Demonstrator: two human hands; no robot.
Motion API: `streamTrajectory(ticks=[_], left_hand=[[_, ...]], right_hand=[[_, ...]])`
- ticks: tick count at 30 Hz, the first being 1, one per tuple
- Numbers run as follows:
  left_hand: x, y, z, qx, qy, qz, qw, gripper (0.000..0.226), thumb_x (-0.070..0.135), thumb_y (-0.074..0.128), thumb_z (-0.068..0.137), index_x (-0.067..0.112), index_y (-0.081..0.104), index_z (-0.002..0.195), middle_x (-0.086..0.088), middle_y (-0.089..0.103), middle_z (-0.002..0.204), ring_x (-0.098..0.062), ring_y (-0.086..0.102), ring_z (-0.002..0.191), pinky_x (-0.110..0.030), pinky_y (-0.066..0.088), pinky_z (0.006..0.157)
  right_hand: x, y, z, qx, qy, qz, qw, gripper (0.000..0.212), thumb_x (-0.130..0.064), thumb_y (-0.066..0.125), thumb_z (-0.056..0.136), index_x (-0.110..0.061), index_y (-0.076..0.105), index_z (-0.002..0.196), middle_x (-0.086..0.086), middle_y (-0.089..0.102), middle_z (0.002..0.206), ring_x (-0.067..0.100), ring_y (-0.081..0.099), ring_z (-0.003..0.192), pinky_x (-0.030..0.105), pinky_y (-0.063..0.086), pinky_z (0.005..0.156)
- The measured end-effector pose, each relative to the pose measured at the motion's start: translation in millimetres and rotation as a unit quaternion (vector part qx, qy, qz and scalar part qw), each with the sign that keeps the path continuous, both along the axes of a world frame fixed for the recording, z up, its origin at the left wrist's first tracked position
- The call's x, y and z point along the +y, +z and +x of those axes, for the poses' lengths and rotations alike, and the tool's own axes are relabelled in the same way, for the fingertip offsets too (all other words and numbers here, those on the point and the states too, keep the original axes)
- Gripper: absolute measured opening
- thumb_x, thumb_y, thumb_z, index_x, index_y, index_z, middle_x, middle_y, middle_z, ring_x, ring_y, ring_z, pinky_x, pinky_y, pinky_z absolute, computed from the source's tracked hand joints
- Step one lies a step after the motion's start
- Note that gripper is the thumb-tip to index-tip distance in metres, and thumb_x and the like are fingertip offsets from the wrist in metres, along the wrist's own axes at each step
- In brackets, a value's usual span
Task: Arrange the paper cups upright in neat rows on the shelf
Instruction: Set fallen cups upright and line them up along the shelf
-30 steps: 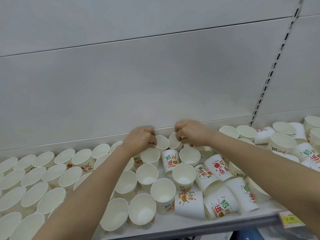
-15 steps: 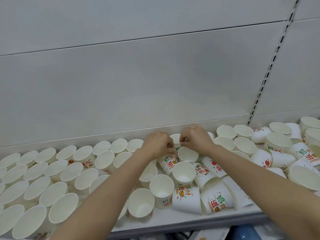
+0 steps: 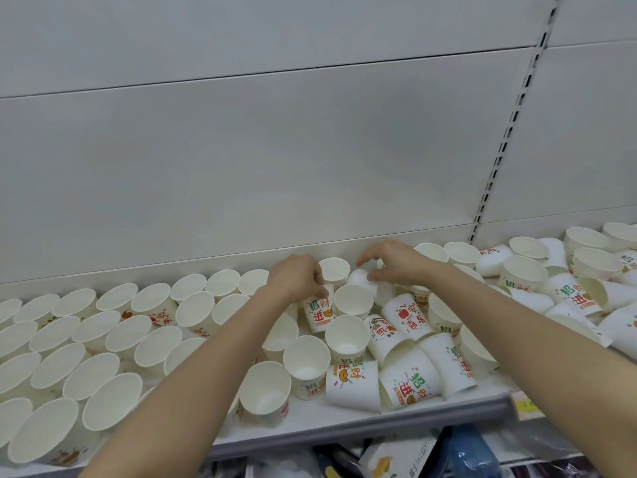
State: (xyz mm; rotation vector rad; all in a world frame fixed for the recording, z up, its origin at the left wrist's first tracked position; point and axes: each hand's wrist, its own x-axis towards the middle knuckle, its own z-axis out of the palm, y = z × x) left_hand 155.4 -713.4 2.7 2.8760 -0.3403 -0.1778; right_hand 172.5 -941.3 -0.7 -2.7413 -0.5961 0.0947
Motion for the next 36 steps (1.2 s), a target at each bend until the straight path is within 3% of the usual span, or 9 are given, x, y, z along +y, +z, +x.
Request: streamTrajectory(ticks=[4, 9, 16, 19, 21, 24, 28, 32, 36], left_hand=[[5.5, -9.7, -13.3, -0.061, 0.001, -0.009, 0.998, 0.012, 0.037, 0.076, 0.074, 0.029, 0.067, 0.077, 0.011, 0.066, 0.086, -0.014, 0.060, 0.083, -0.026, 0.042, 0.062], [3.3, -13.4, -29.0, -0.180, -0.062, 0.059, 0.980, 0.008, 0.032, 0.066, 0.084, 0.027, 0.071, 0.086, 0.007, 0.061, 0.091, -0.018, 0.058, 0.090, -0.026, 0.032, 0.061], [13.2, -8.1, -43.7, -0.122, -0.040, 0.019, 0.992, 0.025, 0.041, 0.070, 0.084, 0.029, 0.069, 0.105, 0.010, 0.064, 0.099, -0.012, 0.059, 0.089, -0.028, 0.048, 0.069], [16.7, -3.3, -61.9, -0.121, -0.020, -0.023, 0.992, 0.023, 0.042, 0.069, 0.085, 0.032, 0.069, 0.106, 0.013, 0.063, 0.099, -0.009, 0.059, 0.086, -0.031, 0.051, 0.072], [14.1, -1.4, -78.4, -0.135, -0.011, -0.070, 0.988, 0.017, 0.041, 0.068, 0.085, 0.035, 0.070, 0.101, 0.016, 0.062, 0.094, -0.004, 0.058, 0.082, -0.030, 0.050, 0.071], [5.4, -4.4, -105.7, -0.154, -0.046, -0.123, 0.979, 0.010, 0.038, 0.069, 0.084, 0.037, 0.071, 0.095, 0.019, 0.061, 0.089, 0.000, 0.055, 0.080, -0.026, 0.047, 0.069], [-6.5, -19.1, -135.2, -0.183, -0.159, -0.117, 0.963, 0.015, 0.034, 0.075, 0.080, 0.034, 0.073, 0.095, 0.016, 0.064, 0.095, -0.007, 0.056, 0.088, -0.027, 0.046, 0.068], [-20.5, -34.5, -146.5, -0.150, -0.288, -0.040, 0.945, 0.028, 0.034, 0.073, 0.078, 0.034, 0.070, 0.105, 0.012, 0.062, 0.106, -0.015, 0.054, 0.092, -0.029, 0.044, 0.073], [-31.5, -35.9, -151.2, -0.152, -0.326, 0.033, 0.933, 0.032, 0.032, 0.072, 0.080, 0.031, 0.066, 0.112, 0.007, 0.058, 0.115, -0.017, 0.051, 0.096, -0.026, 0.033, 0.073]], right_hand=[[6.9, -0.3, 1.7, 0.040, -0.007, -0.037, 0.999, 0.040, -0.024, 0.064, 0.086, -0.022, 0.058, 0.125, -0.001, 0.058, 0.126, 0.012, 0.047, 0.100, 0.025, 0.035, 0.081], [17.0, 2.4, 6.8, 0.068, -0.019, -0.090, 0.993, 0.045, -0.026, 0.059, 0.090, -0.017, 0.052, 0.133, 0.002, 0.056, 0.130, 0.021, 0.046, 0.120, 0.027, 0.038, 0.089], [29.1, -8.5, 15.7, 0.103, 0.008, -0.188, 0.977, 0.031, -0.037, 0.061, 0.084, -0.021, 0.063, 0.109, 0.002, 0.065, 0.110, 0.023, 0.056, 0.098, 0.038, 0.048, 0.084], [29.9, -12.4, 14.7, 0.095, 0.003, -0.152, 0.984, 0.027, -0.031, 0.065, 0.082, -0.019, 0.065, 0.106, 0.000, 0.066, 0.101, 0.021, 0.059, 0.092, 0.031, 0.047, 0.075], [26.6, -10.9, 14.9, 0.085, -0.013, -0.117, 0.989, 0.009, -0.025, 0.068, 0.079, -0.020, 0.066, 0.086, -0.002, 0.065, 0.085, 0.018, 0.057, 0.080, 0.027, 0.042, 0.065], [15.8, -2.8, 9.6, 0.062, -0.043, -0.037, 0.996, 0.012, -0.021, 0.072, 0.076, -0.024, 0.063, 0.069, -0.005, 0.066, 0.074, 0.017, 0.061, 0.074, 0.031, 0.048, 0.066], [6.1, -4.0, -11.0, -0.032, -0.070, 0.004, 0.997, 0.002, -0.022, 0.070, 0.077, -0.022, 0.071, 0.079, -0.007, 0.069, 0.080, 0.015, 0.062, 0.077, 0.031, 0.050, 0.068], [1.6, -23.1, -29.3, -0.056, -0.079, 0.002, 0.995, 0.010, -0.024, 0.068, 0.080, -0.024, 0.073, 0.088, -0.006, 0.071, 0.090, 0.018, 0.063, 0.088, 0.031, 0.050, 0.071], [-2.4, -26.2, -45.1, -0.093, -0.109, 0.042, 0.989, 0.024, -0.021, 0.065, 0.081, -0.027, 0.070, 0.104, -0.008, 0.069, 0.105, 0.017, 0.061, 0.097, 0.028, 0.043, 0.073]])
